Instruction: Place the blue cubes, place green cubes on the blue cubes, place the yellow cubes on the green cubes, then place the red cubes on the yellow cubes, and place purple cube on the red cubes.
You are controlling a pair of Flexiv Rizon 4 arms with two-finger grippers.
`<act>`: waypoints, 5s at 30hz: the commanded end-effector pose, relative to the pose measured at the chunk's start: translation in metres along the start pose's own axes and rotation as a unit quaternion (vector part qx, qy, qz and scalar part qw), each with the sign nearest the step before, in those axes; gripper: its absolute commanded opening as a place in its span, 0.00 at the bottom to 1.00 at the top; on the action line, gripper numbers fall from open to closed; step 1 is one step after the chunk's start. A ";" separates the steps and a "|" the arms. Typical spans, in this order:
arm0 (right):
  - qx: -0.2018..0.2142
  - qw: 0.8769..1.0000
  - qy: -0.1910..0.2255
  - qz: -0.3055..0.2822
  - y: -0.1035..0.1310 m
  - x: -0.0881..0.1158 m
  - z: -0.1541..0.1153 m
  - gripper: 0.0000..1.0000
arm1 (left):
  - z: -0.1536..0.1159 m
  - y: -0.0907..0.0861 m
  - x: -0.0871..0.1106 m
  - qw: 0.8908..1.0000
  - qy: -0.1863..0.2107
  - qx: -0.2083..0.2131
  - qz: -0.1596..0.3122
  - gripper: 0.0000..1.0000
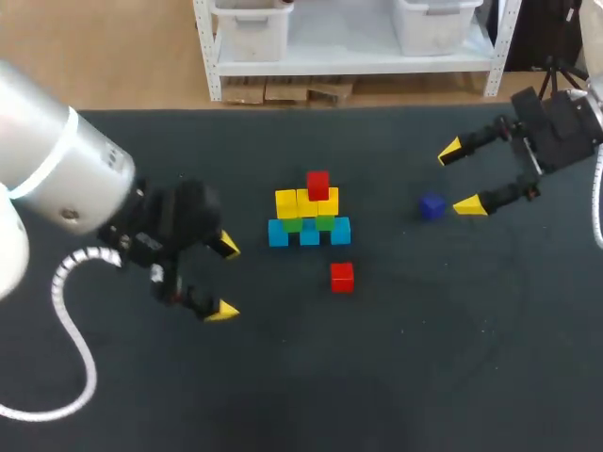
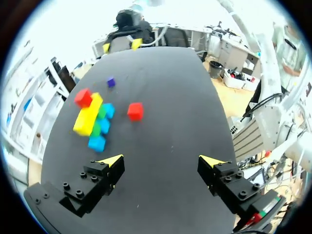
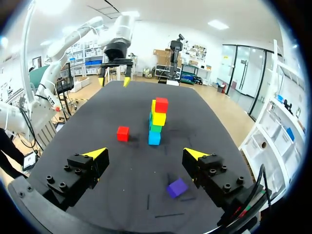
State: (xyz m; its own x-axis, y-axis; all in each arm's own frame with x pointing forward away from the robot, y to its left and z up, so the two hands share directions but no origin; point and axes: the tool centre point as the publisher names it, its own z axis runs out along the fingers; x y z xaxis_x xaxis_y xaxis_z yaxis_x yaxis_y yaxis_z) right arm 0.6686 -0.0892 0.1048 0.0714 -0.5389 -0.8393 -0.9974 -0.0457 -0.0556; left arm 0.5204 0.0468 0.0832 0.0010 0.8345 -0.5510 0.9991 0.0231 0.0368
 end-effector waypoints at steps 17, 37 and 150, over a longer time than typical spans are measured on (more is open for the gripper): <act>0.000 1.000 -0.001 0.000 0.000 0.001 0.000 1.00 | 0.080 0.016 -0.053 0.998 0.008 0.038 0.050 1.00; 0.000 1.000 -0.001 0.000 0.000 0.001 0.000 1.00 | 0.114 0.042 -0.057 0.999 0.020 0.017 -0.027 1.00; 0.000 1.000 -0.001 0.000 0.000 0.001 0.000 1.00 | 0.022 0.159 -0.058 0.999 0.028 0.005 0.027 0.00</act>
State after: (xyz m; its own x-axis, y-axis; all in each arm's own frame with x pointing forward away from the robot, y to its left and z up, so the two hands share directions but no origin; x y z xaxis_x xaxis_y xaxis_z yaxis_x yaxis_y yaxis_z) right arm 0.6683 -0.0896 0.1044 0.0716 -0.5378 -0.8401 -0.9974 -0.0452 -0.0561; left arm 0.6722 -0.0065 0.1067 0.0471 0.8650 -0.4995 0.9978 -0.0174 0.0639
